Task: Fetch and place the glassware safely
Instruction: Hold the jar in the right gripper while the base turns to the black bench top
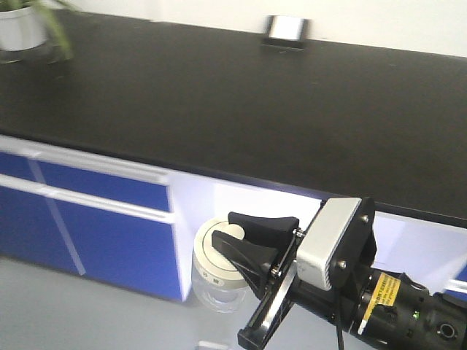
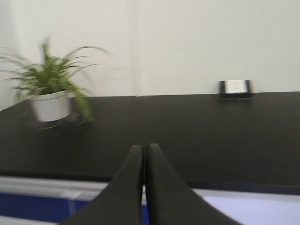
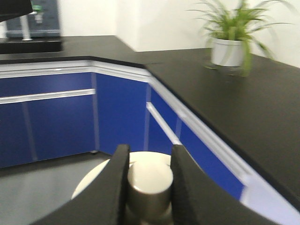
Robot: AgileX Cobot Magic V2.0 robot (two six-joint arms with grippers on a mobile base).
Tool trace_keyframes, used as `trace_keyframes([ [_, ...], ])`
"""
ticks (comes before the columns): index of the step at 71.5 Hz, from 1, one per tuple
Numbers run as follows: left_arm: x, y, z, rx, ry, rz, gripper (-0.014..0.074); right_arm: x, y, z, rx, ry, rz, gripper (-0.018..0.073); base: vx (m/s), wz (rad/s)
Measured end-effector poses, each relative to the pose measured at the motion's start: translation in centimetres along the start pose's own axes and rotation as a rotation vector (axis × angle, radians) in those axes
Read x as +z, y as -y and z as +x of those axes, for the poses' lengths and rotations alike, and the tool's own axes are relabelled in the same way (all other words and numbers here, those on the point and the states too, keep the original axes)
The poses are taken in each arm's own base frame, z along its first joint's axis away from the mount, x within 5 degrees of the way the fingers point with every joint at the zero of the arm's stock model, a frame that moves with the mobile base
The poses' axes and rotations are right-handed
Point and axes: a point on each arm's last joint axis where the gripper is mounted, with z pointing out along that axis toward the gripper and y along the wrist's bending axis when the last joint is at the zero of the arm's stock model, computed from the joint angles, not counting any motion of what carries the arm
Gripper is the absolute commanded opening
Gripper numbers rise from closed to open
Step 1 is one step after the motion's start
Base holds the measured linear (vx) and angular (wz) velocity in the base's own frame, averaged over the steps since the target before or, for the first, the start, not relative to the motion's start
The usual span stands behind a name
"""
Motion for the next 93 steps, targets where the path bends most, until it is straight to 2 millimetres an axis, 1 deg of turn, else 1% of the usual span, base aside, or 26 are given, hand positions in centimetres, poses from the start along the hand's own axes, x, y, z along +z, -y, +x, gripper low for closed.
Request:
trace_keyframes([
  [25, 0.0, 0.0, 0.0, 0.0, 0.0, 0.0, -0.0007, 0.0, 0.0, 0.0, 0.0, 0.0, 0.0, -0.0003, 0.21, -0.72],
  [41, 0.0, 0.0, 0.0, 0.0, 0.0, 0.0, -0.0007, 0.0, 0.0, 0.01, 0.0, -0.001, 0.0, -0.0003, 0.23, -0.4],
  [57, 0.0, 0.0, 0.0, 0.0, 0.0, 0.0, -0.0007, 0.0, 0.0, 0.01, 0.0, -0.001, 0.0, -0.0003, 0.23, -0.08],
  [93, 0.0, 0.0, 0.0, 0.0, 0.0, 0.0, -0.0007, 0.0, 0.0, 0.0, 0.0, 0.0, 0.0, -0.0003, 0.19, 0.12],
])
